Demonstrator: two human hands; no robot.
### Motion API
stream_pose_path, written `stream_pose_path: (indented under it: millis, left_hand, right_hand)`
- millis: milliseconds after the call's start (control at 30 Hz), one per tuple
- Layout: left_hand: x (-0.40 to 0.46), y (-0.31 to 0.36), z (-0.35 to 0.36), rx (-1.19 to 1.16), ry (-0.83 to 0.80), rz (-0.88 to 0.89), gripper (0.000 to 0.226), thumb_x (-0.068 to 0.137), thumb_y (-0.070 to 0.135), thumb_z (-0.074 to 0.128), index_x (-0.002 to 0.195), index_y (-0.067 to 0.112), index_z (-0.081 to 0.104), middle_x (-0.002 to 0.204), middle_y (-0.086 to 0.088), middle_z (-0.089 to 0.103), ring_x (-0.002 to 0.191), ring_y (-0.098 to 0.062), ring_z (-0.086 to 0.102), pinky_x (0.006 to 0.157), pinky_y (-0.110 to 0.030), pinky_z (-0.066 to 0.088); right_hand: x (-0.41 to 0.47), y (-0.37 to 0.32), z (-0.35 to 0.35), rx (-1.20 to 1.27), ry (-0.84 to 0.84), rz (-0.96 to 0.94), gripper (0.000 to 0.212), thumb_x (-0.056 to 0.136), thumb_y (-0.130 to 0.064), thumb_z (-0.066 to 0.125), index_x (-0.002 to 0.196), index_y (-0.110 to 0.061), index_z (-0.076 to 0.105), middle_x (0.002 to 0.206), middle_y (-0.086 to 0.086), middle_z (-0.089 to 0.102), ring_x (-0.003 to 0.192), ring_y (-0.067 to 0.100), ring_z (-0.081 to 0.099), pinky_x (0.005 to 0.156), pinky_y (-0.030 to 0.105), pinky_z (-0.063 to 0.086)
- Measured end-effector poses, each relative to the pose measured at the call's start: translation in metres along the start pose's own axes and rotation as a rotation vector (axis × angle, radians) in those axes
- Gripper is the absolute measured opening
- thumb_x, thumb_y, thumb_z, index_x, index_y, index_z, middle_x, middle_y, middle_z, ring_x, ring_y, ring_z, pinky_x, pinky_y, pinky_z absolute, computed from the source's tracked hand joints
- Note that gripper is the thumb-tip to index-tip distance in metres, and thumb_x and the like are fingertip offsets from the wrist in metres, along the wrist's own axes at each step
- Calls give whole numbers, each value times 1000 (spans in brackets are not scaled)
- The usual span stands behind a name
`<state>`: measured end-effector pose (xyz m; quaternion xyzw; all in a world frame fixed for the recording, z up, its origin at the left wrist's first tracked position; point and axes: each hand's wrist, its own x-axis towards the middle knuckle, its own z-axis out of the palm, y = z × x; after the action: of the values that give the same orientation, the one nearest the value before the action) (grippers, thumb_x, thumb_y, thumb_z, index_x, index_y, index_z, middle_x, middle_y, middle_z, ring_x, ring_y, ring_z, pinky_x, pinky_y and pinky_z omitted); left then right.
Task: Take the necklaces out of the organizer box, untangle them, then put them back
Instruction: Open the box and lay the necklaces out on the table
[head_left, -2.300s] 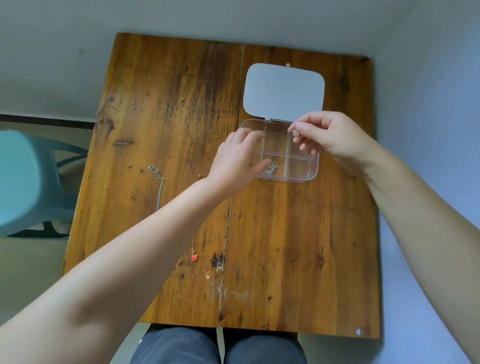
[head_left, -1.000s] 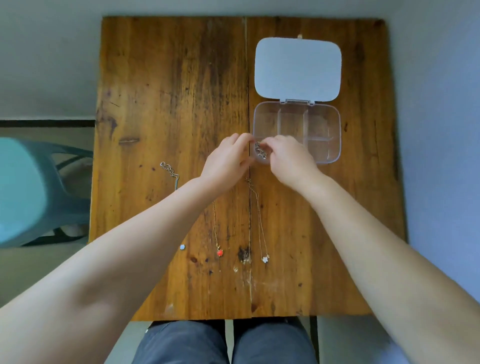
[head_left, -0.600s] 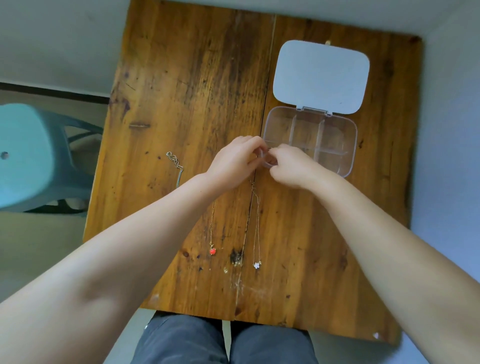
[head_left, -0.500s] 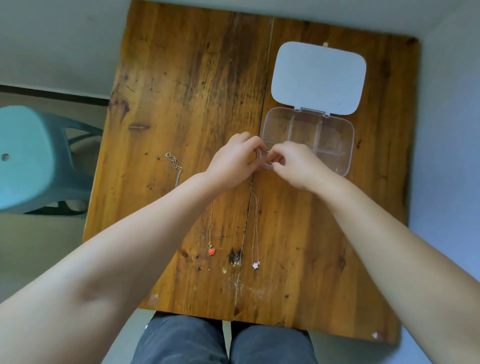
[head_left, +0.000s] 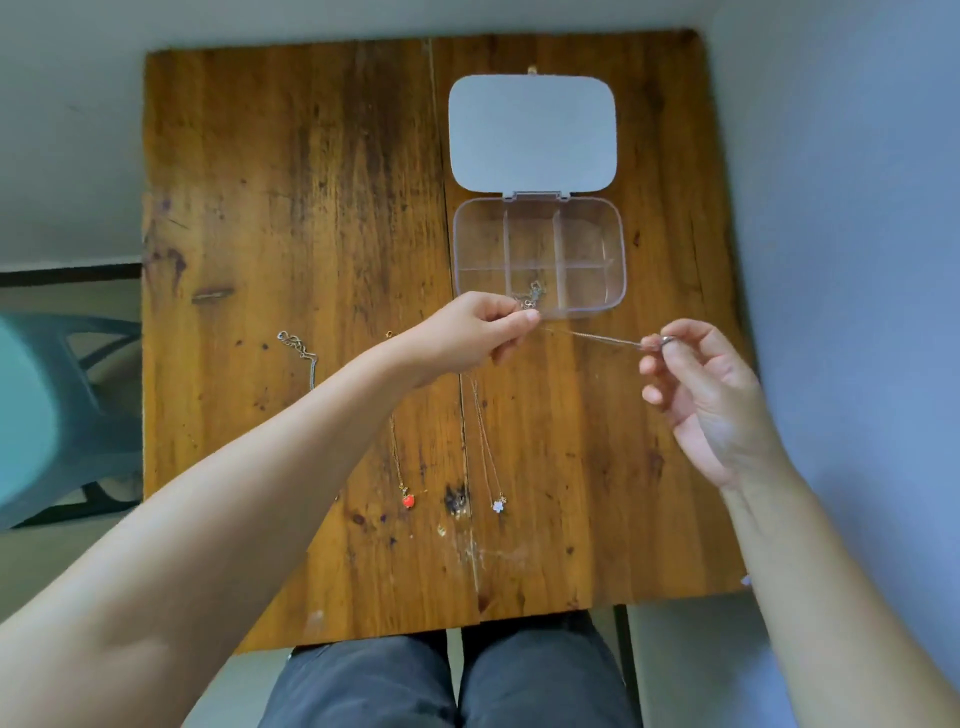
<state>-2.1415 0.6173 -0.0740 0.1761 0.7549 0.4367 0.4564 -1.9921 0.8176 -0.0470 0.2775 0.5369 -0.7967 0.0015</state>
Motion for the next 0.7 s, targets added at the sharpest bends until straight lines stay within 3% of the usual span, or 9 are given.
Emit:
stream_pose_path:
  millis: [100, 200, 300, 467, 600, 700]
  left_hand:
    - [13, -8, 8, 53, -28, -82, 41, 92, 45, 49, 57, 24, 49, 53, 8, 51, 52, -11, 44, 64, -26, 41]
    - [28, -10, 29, 303, 62, -46, 36, 93, 38, 51, 63, 18, 54, 61, 4, 53, 54, -11, 49, 53, -25, 39]
    - [36, -11, 54, 628, 111, 91, 30, 93, 35, 53, 75, 11, 56, 76, -2, 56, 70, -22, 53, 55, -30, 39]
    - [38, -24, 70, 877, 141, 192, 26, 93, 31, 52, 95, 7, 61, 104, -11, 57, 103, -29, 48, 78, -40, 42]
    - [28, -30, 63, 887, 234, 246, 24, 93, 28, 52, 106, 9, 58, 109, -11, 55, 103, -29, 49, 74, -36, 41]
    - [15, -29, 47, 814, 428, 340, 24, 92, 19, 54, 113, 9, 57, 102, -12, 62, 93, -31, 57, 66, -34, 40]
  right_hand:
    - [-34, 32, -9, -567, 90, -104, 21, 92, -12, 54, 91, -30, 66, 87, -9, 65, 79, 6, 62, 64, 16, 52]
    - [-57, 74, -4, -1043, 29, -215, 15, 92, -12, 56, 97, -21, 66, 97, -10, 58, 90, 3, 58, 77, 9, 46]
    - [-66, 113, 0, -1156, -16, -233, 14, 90, -7, 59, 101, -10, 68, 98, 2, 60, 91, 13, 59, 80, 17, 46]
    - [-65, 141, -2, -1336, -79, -275, 15, 84, -3, 66, 98, -8, 68, 91, 7, 62, 84, 23, 59, 74, 39, 54]
    - [-56, 124, -5, -1374, -182, -249, 20, 87, -14, 64, 107, -12, 66, 100, 4, 61, 94, 19, 59, 81, 33, 52]
    - [-18, 83, 3, -1271, -119, -329, 18, 91, -11, 58, 107, -9, 65, 101, 5, 61, 95, 19, 59, 78, 22, 47]
